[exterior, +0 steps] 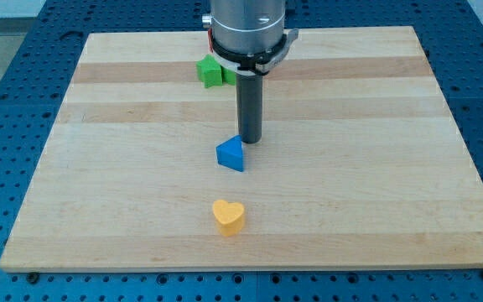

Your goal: Move blue triangle closer to the group of blocks

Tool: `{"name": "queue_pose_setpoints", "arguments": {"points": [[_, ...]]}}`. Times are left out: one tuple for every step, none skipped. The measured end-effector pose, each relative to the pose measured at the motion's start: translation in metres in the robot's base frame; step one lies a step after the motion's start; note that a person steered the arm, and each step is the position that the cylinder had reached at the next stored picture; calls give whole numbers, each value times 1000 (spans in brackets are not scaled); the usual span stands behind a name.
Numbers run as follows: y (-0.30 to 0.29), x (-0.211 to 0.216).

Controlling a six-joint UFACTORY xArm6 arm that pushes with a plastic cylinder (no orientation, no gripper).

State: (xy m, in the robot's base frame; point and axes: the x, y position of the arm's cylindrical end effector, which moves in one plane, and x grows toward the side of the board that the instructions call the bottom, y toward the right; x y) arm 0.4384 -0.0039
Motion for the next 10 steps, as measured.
{"name": "queue_pose_setpoints", "arguments": {"points": [[30, 17], [68, 32], [55, 59], [25, 54], [-8, 39], [-33, 39], [-34, 51], [-32, 74], [-58, 61], [-74, 25]]}}
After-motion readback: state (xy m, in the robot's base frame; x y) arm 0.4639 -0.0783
